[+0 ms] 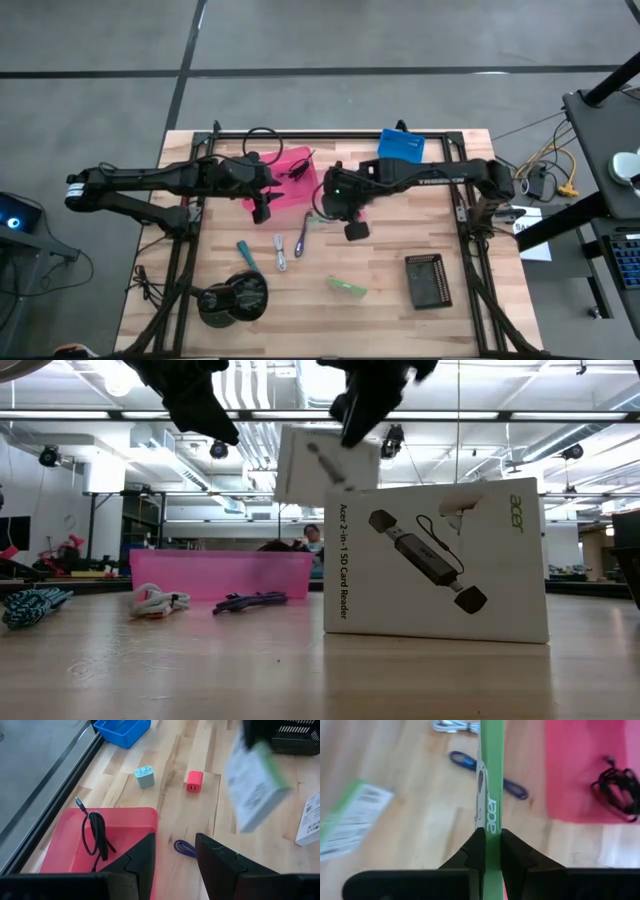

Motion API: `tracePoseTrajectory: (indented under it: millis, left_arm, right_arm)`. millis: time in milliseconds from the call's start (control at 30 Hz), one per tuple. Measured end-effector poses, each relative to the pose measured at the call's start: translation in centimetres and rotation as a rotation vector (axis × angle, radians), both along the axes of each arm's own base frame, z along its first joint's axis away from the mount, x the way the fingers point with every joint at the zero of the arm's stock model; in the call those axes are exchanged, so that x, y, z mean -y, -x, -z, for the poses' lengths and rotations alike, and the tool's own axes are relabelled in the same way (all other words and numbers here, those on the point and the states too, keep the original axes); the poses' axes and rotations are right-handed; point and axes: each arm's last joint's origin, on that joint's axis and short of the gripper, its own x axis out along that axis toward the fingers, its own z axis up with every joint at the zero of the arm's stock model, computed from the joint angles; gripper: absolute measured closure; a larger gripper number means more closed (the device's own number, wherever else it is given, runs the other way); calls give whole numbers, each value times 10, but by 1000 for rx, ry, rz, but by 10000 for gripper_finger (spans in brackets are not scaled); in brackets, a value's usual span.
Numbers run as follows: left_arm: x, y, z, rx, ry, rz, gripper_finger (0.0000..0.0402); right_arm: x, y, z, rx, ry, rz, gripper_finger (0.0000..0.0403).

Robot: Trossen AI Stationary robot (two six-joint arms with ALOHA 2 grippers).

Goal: Pick and place items into bin
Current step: Put the top usb box into the black bin

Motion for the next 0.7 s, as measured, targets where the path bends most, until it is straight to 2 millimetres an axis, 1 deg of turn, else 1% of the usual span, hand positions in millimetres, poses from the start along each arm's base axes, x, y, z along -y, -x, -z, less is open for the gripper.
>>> tracePoseTrajectory:
  millis: [100,200,367,500,700]
  left_arm:
    - [0,0,0,-1,-3,-5,278]
    - [0,0,0,-2,-4,-5,278]
    - [0,0,0,-2,-7,-8,278]
    - [0,0,0,-10,-32,7,278]
    - [0,0,0,-17,-54,24,278]
  right_arm:
    - [-11,8,-13,-32,-37,46,374]
    - [-19,16,-21,-55,-77,115,374]
    - [-34,35,-35,-99,-175,303,374]
    - [-54,51,-41,-149,-195,394,374]
    - [-89,78,-54,-143,-185,506,374]
